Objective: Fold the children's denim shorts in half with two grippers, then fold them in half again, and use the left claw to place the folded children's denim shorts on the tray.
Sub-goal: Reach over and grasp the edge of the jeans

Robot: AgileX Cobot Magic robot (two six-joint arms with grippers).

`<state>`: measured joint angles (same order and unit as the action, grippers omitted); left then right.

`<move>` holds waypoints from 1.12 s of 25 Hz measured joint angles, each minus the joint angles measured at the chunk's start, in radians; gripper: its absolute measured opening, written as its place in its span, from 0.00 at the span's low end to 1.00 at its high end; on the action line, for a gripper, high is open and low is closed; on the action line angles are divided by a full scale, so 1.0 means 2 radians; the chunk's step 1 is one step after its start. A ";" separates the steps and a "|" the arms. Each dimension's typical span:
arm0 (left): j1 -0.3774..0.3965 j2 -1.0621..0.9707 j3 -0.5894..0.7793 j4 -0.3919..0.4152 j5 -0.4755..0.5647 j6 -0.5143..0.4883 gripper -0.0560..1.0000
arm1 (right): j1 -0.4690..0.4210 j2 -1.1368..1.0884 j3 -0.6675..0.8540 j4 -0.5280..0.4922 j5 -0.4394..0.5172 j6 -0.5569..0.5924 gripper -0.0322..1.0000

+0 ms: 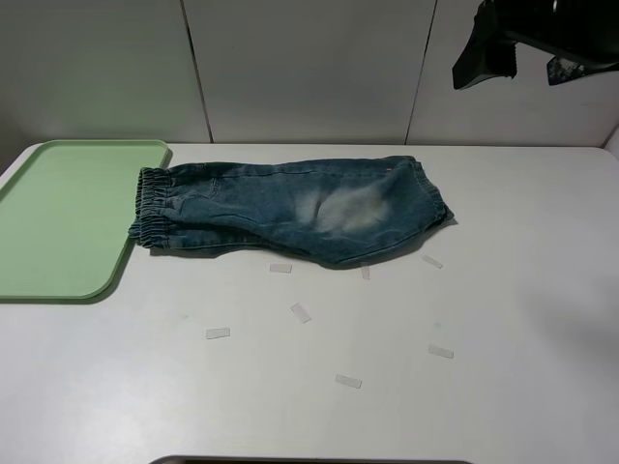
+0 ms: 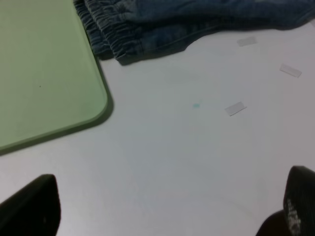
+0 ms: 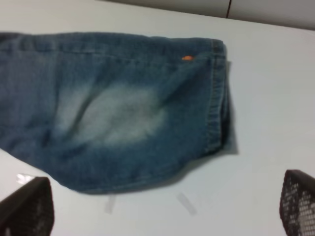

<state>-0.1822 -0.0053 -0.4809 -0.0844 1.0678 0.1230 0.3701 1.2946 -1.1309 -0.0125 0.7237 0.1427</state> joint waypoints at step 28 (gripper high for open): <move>0.000 0.000 0.000 0.001 -0.001 0.000 0.90 | -0.136 0.407 -0.202 0.220 0.056 -0.292 0.70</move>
<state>-0.1822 -0.0053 -0.4809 -0.0827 1.0668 0.1230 0.0973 2.1091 -1.5343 0.4279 0.8365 -0.4405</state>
